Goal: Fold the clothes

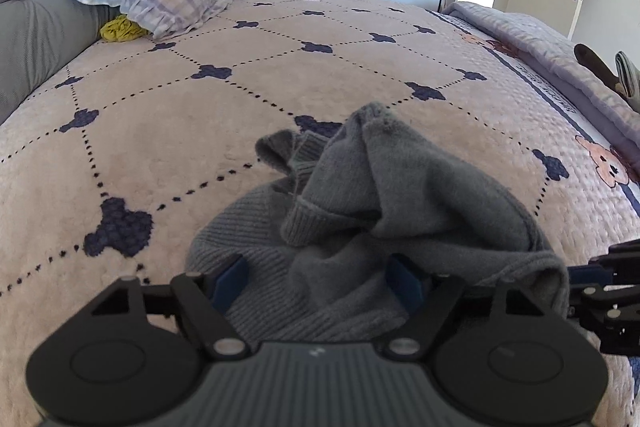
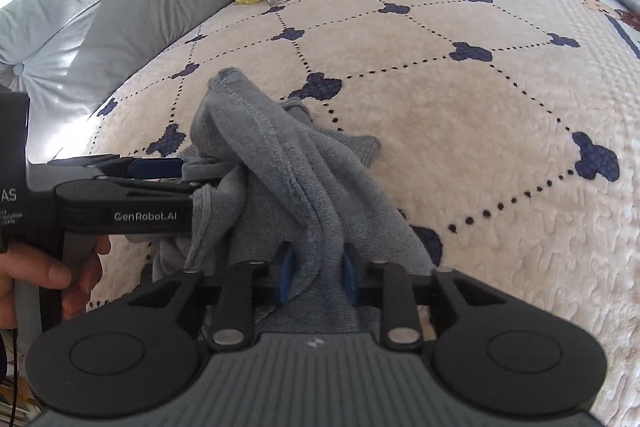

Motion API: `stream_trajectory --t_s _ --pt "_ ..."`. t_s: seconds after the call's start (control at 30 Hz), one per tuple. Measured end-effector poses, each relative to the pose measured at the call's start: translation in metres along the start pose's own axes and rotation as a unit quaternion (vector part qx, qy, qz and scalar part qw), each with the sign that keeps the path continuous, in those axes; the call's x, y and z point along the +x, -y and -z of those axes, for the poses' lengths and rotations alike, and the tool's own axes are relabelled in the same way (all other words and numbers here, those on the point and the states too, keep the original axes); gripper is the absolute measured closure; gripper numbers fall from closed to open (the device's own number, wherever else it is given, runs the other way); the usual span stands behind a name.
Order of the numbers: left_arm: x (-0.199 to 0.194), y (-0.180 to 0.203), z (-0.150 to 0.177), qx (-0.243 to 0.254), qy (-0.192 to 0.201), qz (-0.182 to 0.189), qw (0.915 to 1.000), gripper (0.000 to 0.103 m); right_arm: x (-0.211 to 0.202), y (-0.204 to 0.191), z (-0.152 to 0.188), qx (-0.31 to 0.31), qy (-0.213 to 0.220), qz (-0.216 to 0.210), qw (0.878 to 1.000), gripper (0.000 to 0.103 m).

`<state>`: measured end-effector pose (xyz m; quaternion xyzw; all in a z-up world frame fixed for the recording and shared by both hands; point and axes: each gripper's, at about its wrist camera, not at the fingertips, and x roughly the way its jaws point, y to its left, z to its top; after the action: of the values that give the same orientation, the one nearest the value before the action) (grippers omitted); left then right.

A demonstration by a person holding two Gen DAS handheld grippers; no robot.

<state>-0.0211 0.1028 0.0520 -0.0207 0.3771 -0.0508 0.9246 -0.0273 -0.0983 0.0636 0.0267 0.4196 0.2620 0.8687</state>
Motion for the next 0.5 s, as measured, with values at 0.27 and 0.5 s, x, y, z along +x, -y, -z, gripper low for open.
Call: stream_trajectory --t_s 0.27,0.5 --pt "-0.008 0.025 -0.001 0.017 0.002 0.003 0.9998 0.063 -0.001 -0.02 0.008 -0.044 -0.008 0.081 0.996 0.089" --pt "-0.012 0.037 -0.005 0.03 -0.004 -0.002 0.9995 0.081 -0.002 -0.024 0.01 -0.051 -0.006 0.119 0.992 0.094"
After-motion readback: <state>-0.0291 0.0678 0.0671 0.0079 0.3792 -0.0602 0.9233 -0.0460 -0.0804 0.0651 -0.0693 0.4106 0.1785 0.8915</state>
